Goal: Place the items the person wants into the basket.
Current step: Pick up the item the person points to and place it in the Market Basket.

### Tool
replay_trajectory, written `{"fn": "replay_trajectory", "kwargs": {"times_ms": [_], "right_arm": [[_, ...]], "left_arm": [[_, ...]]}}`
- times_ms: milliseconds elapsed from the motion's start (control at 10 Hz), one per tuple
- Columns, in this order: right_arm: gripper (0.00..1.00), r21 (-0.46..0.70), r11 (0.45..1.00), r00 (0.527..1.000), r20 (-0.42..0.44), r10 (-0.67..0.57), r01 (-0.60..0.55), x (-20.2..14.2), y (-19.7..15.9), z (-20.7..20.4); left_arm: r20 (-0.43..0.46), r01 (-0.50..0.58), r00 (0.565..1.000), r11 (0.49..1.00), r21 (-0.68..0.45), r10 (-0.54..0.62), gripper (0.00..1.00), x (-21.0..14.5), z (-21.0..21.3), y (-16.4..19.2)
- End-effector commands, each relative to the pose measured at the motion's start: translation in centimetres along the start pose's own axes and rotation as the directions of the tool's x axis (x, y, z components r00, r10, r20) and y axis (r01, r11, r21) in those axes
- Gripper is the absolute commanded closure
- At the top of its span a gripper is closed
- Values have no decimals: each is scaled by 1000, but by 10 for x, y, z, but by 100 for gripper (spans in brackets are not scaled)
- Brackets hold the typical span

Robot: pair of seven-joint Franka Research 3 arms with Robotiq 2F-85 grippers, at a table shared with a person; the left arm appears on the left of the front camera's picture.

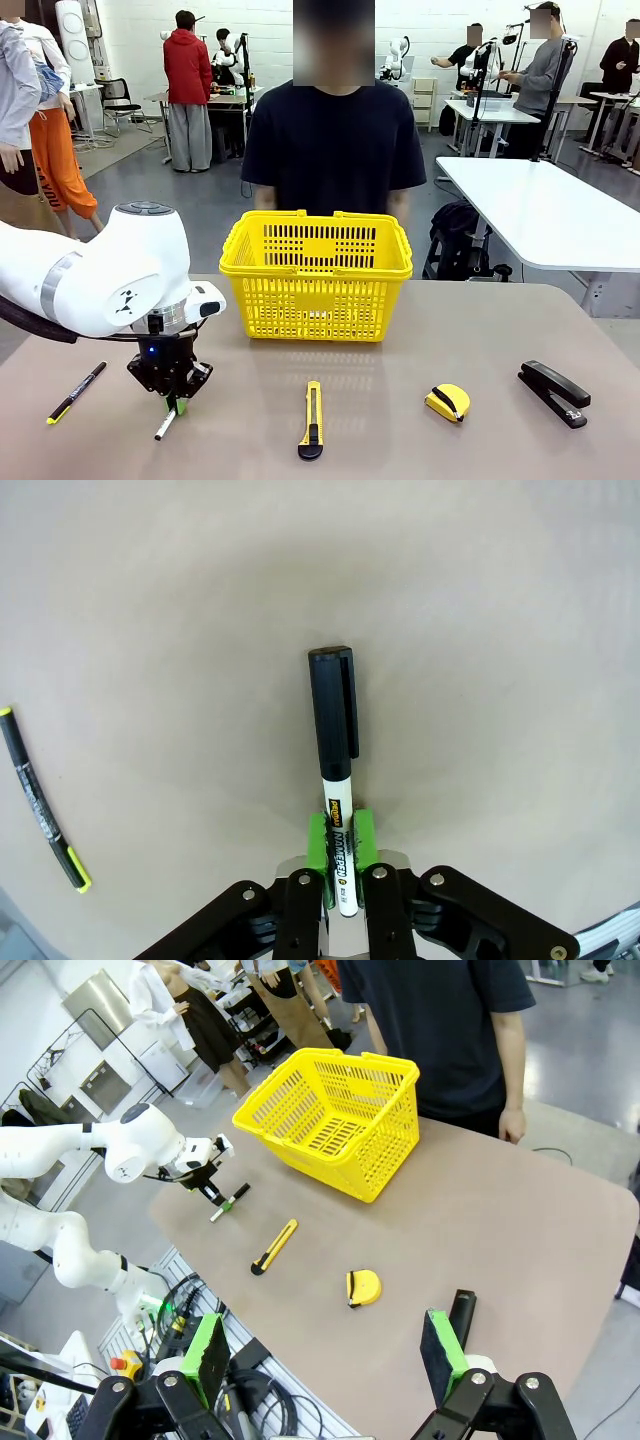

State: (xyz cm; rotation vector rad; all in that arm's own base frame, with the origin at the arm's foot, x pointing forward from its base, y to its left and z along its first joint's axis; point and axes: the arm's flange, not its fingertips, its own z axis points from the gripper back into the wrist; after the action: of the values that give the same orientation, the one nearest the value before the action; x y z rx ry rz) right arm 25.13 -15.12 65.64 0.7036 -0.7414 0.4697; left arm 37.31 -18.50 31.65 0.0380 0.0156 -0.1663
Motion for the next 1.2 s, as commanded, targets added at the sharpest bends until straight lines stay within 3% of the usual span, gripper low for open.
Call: {"fn": "replay_trajectory", "kwargs": {"times_ms": [0, 300, 500, 1100], "right_arm": [[0, 9, 1000, 1000, 3, 1, -1, 0, -1, 0], [0, 9, 1000, 1000, 3, 1, -1, 0, -1, 0], [0, 9, 1000, 1000, 3, 1, -1, 0, -1, 0], [0, 9, 1000, 1000, 3, 1, -1, 0, -1, 0]], "left_arm": [[-7, 108, 994, 994, 10, -108, 100, -26, 69, 2], [137, 274, 951, 960, 50, -279, 100, -110, 206, 15], [185, 323, 929, 946, 19, -321, 100, -139, 260, 24], [195, 331, 925, 944, 14, -327, 100, -157, 285, 28]]}}
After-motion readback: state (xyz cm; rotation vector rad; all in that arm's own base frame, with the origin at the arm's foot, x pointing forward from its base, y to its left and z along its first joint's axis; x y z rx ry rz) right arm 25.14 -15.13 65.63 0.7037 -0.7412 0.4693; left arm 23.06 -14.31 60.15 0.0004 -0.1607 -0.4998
